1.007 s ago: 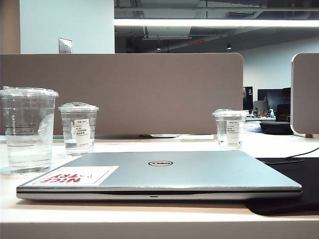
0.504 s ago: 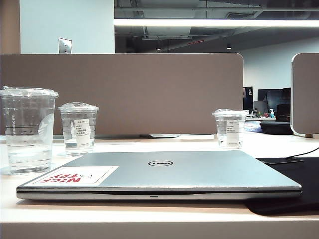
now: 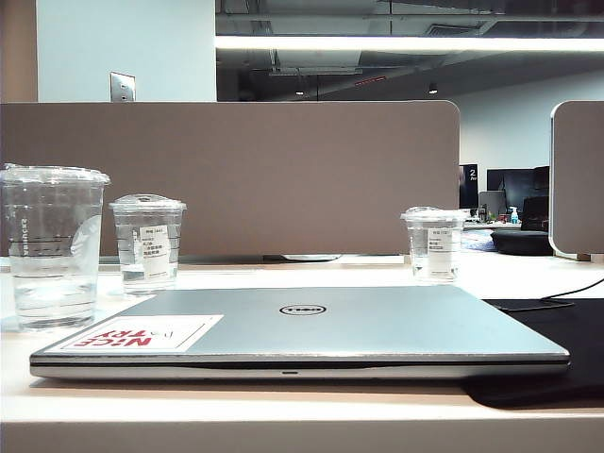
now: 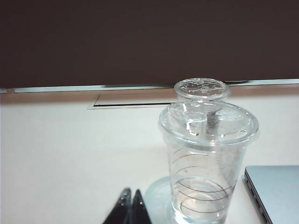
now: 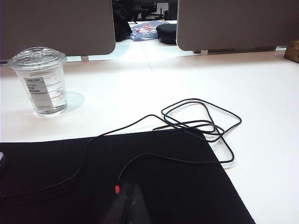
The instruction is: Pick up the coffee cup on the middle and place it on the left side of the laptop.
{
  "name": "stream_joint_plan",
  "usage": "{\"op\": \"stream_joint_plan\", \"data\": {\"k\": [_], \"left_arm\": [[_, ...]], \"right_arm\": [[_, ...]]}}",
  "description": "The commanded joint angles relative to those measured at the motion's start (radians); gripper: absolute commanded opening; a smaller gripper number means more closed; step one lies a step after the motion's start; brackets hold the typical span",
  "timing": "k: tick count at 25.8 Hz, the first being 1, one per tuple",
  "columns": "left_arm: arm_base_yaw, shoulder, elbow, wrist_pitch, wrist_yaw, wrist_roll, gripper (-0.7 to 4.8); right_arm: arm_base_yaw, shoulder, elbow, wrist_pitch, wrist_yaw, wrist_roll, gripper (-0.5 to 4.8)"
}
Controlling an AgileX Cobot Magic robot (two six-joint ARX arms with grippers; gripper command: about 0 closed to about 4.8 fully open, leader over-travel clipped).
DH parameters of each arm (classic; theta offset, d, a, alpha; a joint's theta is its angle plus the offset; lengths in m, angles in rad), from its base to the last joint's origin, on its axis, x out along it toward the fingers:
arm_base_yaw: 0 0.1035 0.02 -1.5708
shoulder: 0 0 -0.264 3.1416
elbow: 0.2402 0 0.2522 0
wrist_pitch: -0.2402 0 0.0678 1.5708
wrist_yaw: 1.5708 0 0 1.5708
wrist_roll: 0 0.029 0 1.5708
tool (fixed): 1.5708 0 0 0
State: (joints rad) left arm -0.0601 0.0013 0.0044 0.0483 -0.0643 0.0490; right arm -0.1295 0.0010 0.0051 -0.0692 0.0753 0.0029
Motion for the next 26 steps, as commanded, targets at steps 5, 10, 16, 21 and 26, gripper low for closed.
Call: {"op": "stream_joint_plan", "data": {"k": [5, 10, 16, 21, 26], "left_arm": [[0.0, 0.0, 0.003, 0.013, -0.003, -0.004, -0.05], [0.0, 0.0, 0.003, 0.013, -0.003, -0.004, -0.05], [0.0, 0.0, 0.003, 0.013, -0.003, -0.004, -0.05], [0.0, 0.0, 0.003, 0.013, -0.003, -0.004, -0.05], [0.0, 0.0, 0.003, 0.013, -0.003, -0.004, -0.05]], "right_arm": [[-0.001, -0.002, -0.004, 0.017, 0.001, 0.0, -0.05], [-0.001, -0.002, -0.004, 0.017, 0.001, 0.0, -0.05], [0.0, -0.002, -0.004, 0.034, -0.007, 0.0, -0.05], [0.0, -0.002, -0.004, 0.038, -0.007, 0.0, -0.05], [0.0, -0.002, -0.004, 0.038, -0.007, 0.0, -0.05]]}}
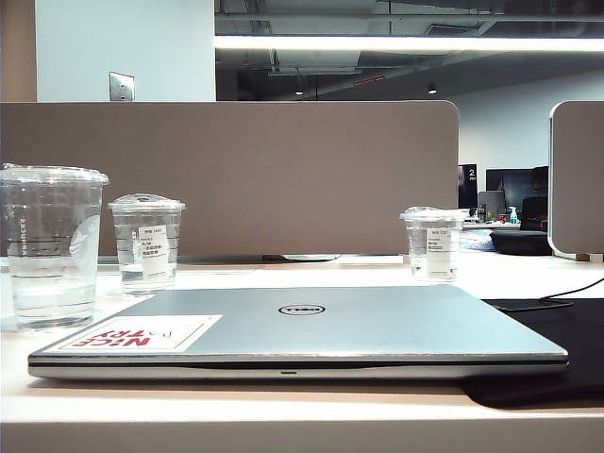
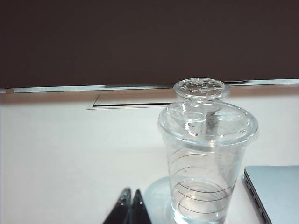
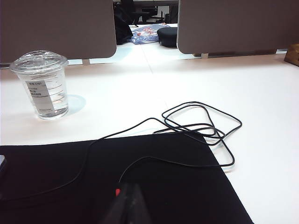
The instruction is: Pick up the coffee cup on the middle and place it on the left side of the laptop.
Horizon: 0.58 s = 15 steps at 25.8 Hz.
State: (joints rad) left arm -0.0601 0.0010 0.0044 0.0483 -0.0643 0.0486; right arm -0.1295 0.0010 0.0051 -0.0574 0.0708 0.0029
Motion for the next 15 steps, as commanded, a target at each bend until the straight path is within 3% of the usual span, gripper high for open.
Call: {"op": "stream_joint_plan", "data": {"k": [1, 6, 11, 15], "left_arm": [[0.0, 0.0, 0.003, 0.013, -0.003, -0.003, -0.05], [0.0, 0.0, 0.003, 0.013, -0.003, -0.003, -0.05], [0.0, 0.0, 0.003, 0.013, -0.003, -0.003, -0.05], [0.0, 0.0, 0.003, 0.013, -0.003, -0.003, -0.05]], "right_arm": [[0.0, -0.002, -0.004, 0.026, -0.003, 0.0, -0.05], [0.015, -0.002, -0.004, 0.031, -0.002, 0.0, -0.05], [0.113, -0.002, -0.004, 0.032, -0.002, 0.0, -0.05], [0.093, -0.002, -0.004, 0.032, 0.006, 0.0, -0.05]]}}
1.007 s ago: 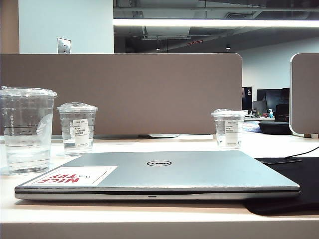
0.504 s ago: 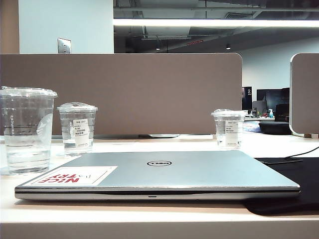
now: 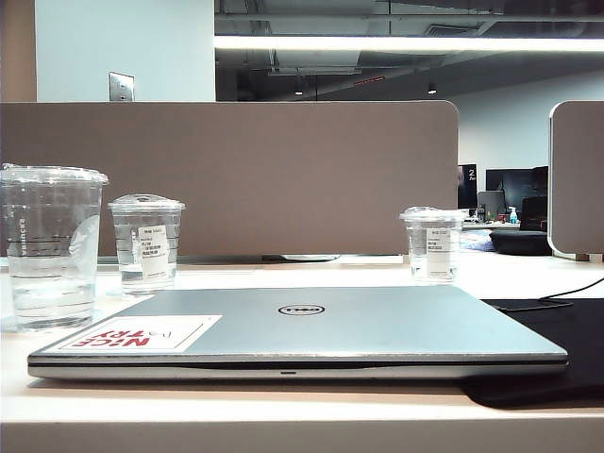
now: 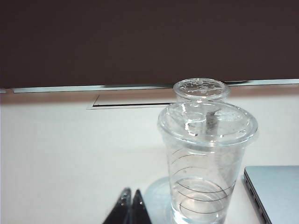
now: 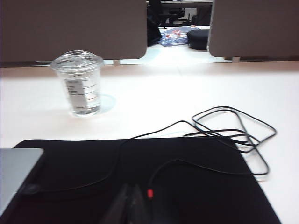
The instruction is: Pick up the coffee cup on the middle and place it on the left side of the laptop.
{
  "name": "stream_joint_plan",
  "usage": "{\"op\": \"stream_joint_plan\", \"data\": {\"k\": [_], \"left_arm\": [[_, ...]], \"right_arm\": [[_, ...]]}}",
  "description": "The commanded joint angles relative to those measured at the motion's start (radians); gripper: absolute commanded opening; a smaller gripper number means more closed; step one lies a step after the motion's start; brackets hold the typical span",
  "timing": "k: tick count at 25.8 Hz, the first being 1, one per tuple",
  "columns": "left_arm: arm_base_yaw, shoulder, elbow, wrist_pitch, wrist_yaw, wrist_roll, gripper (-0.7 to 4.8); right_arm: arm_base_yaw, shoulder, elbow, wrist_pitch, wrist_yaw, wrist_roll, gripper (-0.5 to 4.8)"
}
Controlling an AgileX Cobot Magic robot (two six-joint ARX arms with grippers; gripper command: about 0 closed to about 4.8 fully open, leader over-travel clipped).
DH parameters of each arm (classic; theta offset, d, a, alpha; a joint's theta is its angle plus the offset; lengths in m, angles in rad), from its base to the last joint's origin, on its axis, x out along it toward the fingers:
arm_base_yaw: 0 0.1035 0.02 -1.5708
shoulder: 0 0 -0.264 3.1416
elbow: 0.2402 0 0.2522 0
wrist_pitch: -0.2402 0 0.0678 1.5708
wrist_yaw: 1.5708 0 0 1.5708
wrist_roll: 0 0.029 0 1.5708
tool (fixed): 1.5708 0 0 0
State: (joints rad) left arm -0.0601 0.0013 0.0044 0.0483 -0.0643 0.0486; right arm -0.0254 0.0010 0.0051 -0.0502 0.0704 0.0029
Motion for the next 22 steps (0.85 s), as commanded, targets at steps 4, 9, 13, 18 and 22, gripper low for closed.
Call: {"op": "stream_joint_plan", "data": {"k": [4, 9, 13, 18, 22], "left_arm": [[0.0, 0.0, 0.003, 0.013, -0.003, -0.003, -0.05], [0.0, 0.0, 0.003, 0.013, -0.003, -0.003, -0.05], [0.0, 0.0, 0.003, 0.013, -0.003, -0.003, -0.05], [0.0, 0.0, 0.003, 0.013, -0.003, -0.003, -0.05], [0.0, 0.0, 0.003, 0.013, -0.003, -0.003, -0.05]], "right_arm": [[-0.011, -0.002, -0.004, 0.027, 0.006, 0.0, -0.05], [-0.011, -0.002, -0.004, 0.034, 0.006, 0.0, -0.05], [-0.011, -0.002, -0.004, 0.033, 0.006, 0.0, -0.05], [-0.011, -0.002, -0.004, 0.032, 0.006, 0.0, -0.05], [-0.011, -0.002, -0.004, 0.032, 0.006, 0.0, -0.05]]}}
